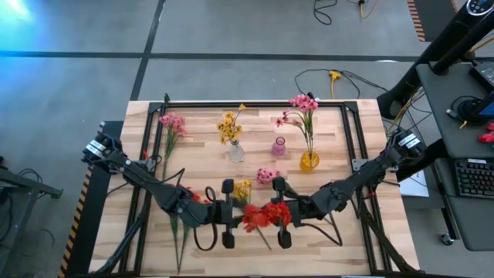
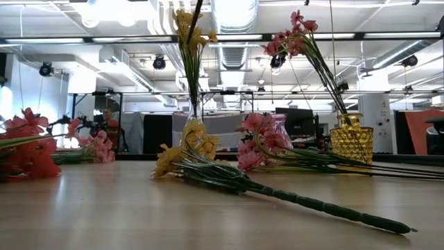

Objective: Sort flowers into vase by color
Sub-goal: Put the right red flowers into the pink vase

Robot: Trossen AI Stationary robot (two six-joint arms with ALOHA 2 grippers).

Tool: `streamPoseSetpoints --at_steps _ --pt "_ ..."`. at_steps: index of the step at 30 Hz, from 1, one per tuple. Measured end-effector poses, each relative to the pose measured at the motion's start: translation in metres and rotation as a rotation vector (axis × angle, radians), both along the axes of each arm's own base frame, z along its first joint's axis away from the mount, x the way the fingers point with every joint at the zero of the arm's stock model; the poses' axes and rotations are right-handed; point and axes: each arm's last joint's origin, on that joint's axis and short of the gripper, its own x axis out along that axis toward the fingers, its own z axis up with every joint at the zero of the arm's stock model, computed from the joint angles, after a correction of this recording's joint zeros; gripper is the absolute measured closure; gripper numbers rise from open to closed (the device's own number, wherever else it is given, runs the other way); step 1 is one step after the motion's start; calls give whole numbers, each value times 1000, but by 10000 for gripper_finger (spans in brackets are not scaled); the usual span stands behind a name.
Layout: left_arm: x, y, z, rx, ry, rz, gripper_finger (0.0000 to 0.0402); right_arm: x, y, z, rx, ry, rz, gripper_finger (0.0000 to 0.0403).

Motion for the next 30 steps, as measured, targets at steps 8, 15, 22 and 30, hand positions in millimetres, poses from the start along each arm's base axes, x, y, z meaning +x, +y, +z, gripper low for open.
streamPoseSetpoints --at_steps 8,15,22,30 --pt "-14 5 -1 20 73 192 215 -12 -10 12 52 53 -92 389" --pt "-39 4 0 16 155 256 160 -28 -32 27 57 98 -414 390" --pt "-57 14 0 -65 235 308 162 -31 -62 39 50 114 -552 390" --pt "-77 28 1 -41 333 351 176 -17 -82 66 59 253 -535 390"
